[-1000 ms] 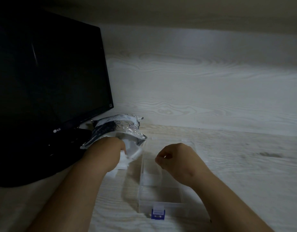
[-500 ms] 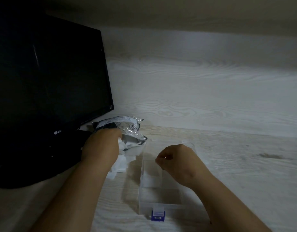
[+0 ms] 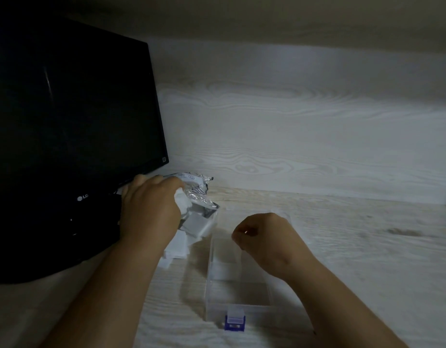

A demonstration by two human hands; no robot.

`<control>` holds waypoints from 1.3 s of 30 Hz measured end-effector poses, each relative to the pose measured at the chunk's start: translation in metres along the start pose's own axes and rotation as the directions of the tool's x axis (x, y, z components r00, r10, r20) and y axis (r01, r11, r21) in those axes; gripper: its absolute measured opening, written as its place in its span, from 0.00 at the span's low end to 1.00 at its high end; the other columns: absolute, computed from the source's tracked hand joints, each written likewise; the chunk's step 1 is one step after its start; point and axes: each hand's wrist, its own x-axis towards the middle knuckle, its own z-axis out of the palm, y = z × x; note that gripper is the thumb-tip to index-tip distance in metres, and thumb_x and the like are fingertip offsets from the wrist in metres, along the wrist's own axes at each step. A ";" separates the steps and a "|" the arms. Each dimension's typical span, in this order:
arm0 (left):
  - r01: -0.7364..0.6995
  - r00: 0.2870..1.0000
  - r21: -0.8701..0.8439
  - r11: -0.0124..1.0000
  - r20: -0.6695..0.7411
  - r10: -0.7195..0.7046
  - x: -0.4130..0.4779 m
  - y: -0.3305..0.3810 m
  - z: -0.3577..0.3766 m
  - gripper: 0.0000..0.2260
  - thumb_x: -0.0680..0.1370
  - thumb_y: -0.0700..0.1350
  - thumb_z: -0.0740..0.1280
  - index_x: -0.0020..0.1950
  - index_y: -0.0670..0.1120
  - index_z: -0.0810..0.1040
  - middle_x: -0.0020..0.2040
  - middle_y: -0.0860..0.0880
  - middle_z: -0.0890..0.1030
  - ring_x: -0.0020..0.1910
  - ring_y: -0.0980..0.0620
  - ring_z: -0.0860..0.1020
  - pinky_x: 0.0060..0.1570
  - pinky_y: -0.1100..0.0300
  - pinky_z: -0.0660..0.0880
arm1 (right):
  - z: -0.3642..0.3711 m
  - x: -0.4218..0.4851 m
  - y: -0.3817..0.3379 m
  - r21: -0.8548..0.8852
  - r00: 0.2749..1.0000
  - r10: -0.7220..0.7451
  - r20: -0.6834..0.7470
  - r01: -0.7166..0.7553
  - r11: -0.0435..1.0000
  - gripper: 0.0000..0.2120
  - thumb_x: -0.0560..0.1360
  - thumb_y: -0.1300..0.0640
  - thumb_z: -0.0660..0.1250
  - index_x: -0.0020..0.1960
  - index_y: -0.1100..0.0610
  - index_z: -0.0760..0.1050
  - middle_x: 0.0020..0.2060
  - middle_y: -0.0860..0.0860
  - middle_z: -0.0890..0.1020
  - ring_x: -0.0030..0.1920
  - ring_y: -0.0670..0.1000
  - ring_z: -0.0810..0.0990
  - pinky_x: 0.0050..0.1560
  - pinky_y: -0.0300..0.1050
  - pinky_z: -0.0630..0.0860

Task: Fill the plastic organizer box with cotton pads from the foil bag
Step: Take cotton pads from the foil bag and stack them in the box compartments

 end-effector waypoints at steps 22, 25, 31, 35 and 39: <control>0.216 0.960 -0.680 0.701 0.279 -0.025 -0.009 0.044 0.016 0.05 0.80 0.46 0.63 0.45 0.52 0.75 0.40 0.51 0.79 0.38 0.55 0.76 0.36 0.60 0.69 | -0.010 -0.003 -0.012 0.559 0.995 0.104 0.000 -0.086 0.825 0.10 0.70 0.59 0.76 0.44 0.60 0.75 0.36 0.56 0.85 0.38 0.57 0.85 0.43 0.52 0.83; 0.269 0.951 -0.731 0.627 0.306 -0.051 -0.010 0.049 0.014 0.05 0.80 0.46 0.63 0.45 0.53 0.75 0.41 0.49 0.80 0.39 0.50 0.77 0.38 0.56 0.73 | -0.012 -0.003 -0.011 0.591 0.993 0.116 0.000 -0.093 0.801 0.08 0.71 0.64 0.74 0.43 0.62 0.75 0.38 0.59 0.85 0.36 0.56 0.83 0.42 0.51 0.83; 0.522 0.853 -0.806 0.279 0.495 -0.167 -0.011 0.056 0.013 0.04 0.80 0.44 0.65 0.54 0.49 0.75 0.45 0.44 0.83 0.44 0.42 0.83 0.48 0.42 0.80 | -0.013 0.001 -0.007 0.662 0.977 0.188 -0.097 -0.078 0.745 0.08 0.71 0.66 0.74 0.39 0.60 0.75 0.38 0.60 0.84 0.35 0.53 0.82 0.41 0.49 0.84; 0.488 0.872 -0.813 0.318 0.470 -0.138 -0.012 0.054 0.017 0.11 0.76 0.34 0.69 0.51 0.46 0.71 0.38 0.45 0.84 0.41 0.44 0.83 0.46 0.45 0.81 | -0.016 0.003 -0.003 0.670 0.976 0.198 -0.087 -0.089 0.737 0.08 0.72 0.66 0.72 0.40 0.60 0.74 0.36 0.58 0.82 0.34 0.52 0.80 0.39 0.47 0.81; 0.432 0.895 -0.809 0.399 0.439 -0.080 -0.015 0.057 0.021 0.08 0.75 0.32 0.69 0.42 0.42 0.72 0.33 0.46 0.79 0.33 0.50 0.78 0.36 0.58 0.79 | -0.020 0.004 0.001 0.617 0.985 0.164 -0.045 -0.102 0.781 0.06 0.72 0.65 0.72 0.42 0.59 0.75 0.42 0.60 0.84 0.36 0.52 0.81 0.38 0.44 0.80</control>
